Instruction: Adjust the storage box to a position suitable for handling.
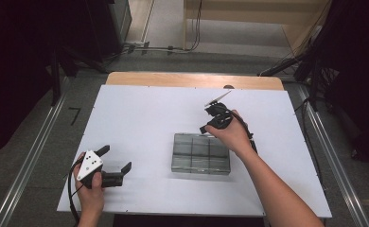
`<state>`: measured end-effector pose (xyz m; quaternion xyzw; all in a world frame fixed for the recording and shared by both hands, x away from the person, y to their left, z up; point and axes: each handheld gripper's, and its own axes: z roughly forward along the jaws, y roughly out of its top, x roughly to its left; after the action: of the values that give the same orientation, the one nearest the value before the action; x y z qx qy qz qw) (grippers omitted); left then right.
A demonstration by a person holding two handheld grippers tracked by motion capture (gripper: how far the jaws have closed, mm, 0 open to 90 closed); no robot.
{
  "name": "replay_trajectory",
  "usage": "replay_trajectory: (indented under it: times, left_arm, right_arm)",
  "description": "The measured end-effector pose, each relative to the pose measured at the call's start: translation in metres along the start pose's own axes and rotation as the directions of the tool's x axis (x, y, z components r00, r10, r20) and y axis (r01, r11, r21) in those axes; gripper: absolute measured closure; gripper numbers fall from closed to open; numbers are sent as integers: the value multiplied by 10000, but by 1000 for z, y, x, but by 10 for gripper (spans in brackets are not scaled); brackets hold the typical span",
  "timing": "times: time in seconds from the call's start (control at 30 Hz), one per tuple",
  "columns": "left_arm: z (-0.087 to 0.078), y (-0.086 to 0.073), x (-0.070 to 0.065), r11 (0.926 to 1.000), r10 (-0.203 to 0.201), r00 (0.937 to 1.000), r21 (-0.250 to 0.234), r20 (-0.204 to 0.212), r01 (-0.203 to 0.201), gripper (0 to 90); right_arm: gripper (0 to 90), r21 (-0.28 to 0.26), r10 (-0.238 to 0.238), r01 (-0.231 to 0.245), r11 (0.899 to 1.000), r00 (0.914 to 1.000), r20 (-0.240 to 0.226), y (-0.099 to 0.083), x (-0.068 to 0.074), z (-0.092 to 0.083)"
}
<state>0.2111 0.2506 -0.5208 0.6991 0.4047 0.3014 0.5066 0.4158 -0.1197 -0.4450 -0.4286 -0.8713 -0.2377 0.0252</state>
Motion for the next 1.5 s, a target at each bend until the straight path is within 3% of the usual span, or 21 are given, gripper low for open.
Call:
replay_trajectory:
  times: [0.67, 0.87, 1.03, 1.5]
  left_arm:
    - [1, 0, -1, 9999, 80, 10000, 71, 30, -80, 0]
    - [1, 0, -1, 9999, 99, 9999, 79, 39, -99, 0]
    - [1, 0, -1, 9999, 113, 9999, 104, 42, -113, 0]
    - [-1, 1, -1, 10000, 75, 10000, -60, 50, -75, 0]
  right_arm:
    - [887, -96, -359, 358, 9993, 9993, -63, -21, 17, -2]
    - [888, -93, -392, 392, 9992, 9992, 36, -28, 16, -3]
    - [887, -167, -259, 254, 9995, 9992, -289, -34, 12, -4]
    - [887, -429, -627, 611, 9972, 9974, -364, -42, 19, -3]
